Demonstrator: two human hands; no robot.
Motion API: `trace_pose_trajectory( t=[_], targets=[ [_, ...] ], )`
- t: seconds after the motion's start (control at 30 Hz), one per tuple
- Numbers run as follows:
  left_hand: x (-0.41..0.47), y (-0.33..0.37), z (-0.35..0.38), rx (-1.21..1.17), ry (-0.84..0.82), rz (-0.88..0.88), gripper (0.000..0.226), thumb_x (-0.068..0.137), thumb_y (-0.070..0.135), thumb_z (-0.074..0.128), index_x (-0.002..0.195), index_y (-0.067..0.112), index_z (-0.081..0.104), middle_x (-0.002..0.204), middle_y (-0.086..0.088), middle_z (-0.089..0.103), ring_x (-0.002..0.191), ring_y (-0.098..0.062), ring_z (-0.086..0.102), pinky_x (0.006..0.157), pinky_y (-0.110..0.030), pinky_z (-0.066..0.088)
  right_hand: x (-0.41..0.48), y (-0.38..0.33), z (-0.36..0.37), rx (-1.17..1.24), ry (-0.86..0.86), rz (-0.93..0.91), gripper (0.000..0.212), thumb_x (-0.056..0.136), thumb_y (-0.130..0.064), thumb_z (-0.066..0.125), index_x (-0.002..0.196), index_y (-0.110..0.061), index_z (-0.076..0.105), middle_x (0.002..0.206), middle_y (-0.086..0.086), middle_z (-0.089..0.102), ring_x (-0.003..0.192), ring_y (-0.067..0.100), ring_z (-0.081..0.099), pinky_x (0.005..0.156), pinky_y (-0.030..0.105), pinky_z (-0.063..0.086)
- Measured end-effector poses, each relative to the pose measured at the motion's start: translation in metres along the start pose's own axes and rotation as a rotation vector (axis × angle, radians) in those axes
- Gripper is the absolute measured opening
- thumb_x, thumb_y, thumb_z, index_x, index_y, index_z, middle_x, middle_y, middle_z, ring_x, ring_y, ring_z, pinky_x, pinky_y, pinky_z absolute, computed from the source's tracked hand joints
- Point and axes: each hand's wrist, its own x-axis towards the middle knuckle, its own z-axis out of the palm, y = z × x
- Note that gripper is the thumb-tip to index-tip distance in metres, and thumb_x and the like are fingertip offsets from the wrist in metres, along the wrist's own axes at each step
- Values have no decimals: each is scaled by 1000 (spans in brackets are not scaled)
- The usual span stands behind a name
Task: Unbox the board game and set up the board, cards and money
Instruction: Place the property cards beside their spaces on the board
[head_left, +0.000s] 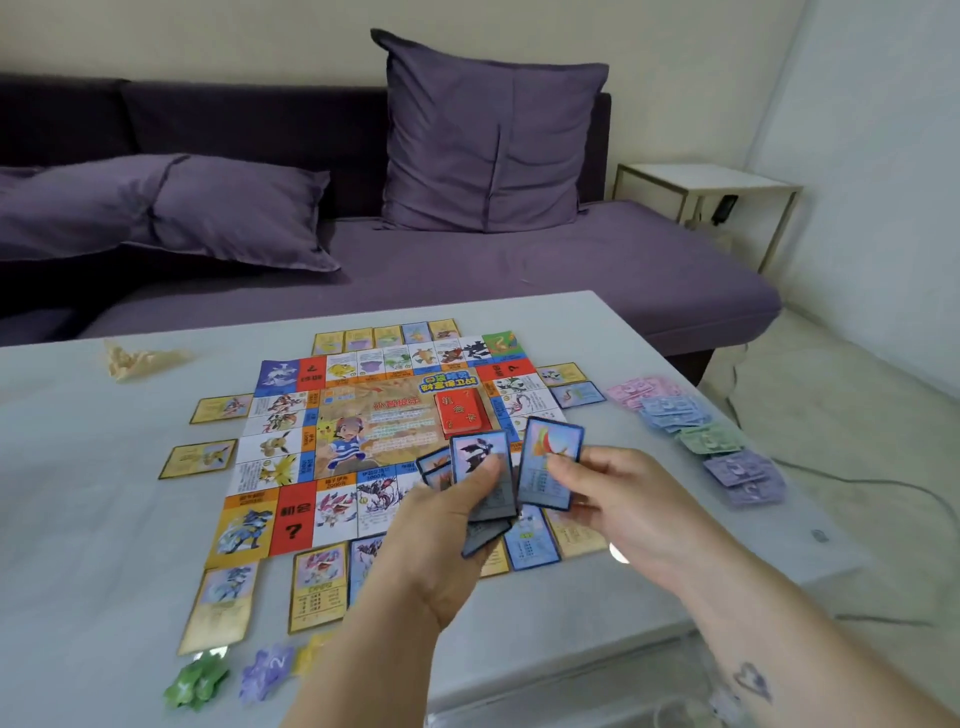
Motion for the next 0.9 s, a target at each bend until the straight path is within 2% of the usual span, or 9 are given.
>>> trace_pose_trajectory(
  t=[0.1,0.13,0.23,0.27,0.33,0.47,0.6,0.73,0.9],
  targets=[
    [8,4,1,-69,67,-9,13,88,12,59,96,4,64,77,-10,72,69,-19,67,63,-27,55,18,-15,-25,35,83,-15,15,94,-5,53,90,-11,66,95,13,69,83,23,65,82,37,53],
    [11,6,2,-95,85,-10,11,88,12,58,94,4,64,75,-9,72,69,-19,66,61,-27,57,28,-19,-36,-84,126,-50,17,95,-5,51,90,-13,64,94,11,67,82,20,63,81,34,53],
    [15,8,4,-155,104,-15,9,89,10,57,90,3,62,70,-9,72,71,-21,66,60,-27,58,67,-27,-69,-813,165,-194,15,95,-5,49,99,-15,59,88,1,62,83,18,54,65,14,40],
    [16,8,5,-159,107,-15,8,89,9,57,90,2,62,71,-10,72,72,-21,66,59,-28,58,80,-28,-78,-1018,146,-197,17,94,-5,50,104,-12,60,92,3,62,85,19,52,61,19,36],
    [17,8,5,-168,113,-18,8,89,7,57,90,1,62,71,-12,71,74,-23,66,59,-28,59,101,-28,-89,-1276,73,-125,27,92,-5,48,115,-12,61,111,6,64,97,24,54,69,28,37],
    [20,10,4,-151,134,-4,8,88,9,58,91,3,62,70,-11,72,62,-20,69,65,-29,58,121,-23,-83,-1624,5,-69,34,95,-15,44,121,-32,59,122,-2,60,111,25,50,81,33,35],
    [21,11,3,-151,135,1,9,87,10,59,90,2,63,69,-11,71,60,-20,68,65,-30,57,130,-10,-76,-1810,108,-183,36,96,-20,49,127,-37,54,122,-1,57,114,23,44,82,35,29],
    [20,10,4,-145,123,0,9,87,10,59,87,2,63,69,-11,71,70,-23,64,61,-28,57,118,-3,-74,-1770,218,-310,45,93,-8,50,134,-28,51,125,2,53,114,23,46,91,34,34],
    [18,10,2,-144,129,7,8,88,9,59,89,2,63,70,-11,71,70,-22,65,66,-30,56,86,14,-68,-1751,31,-313,49,90,1,40,132,-23,52,130,0,55,115,22,54,91,35,43]
  ],
)
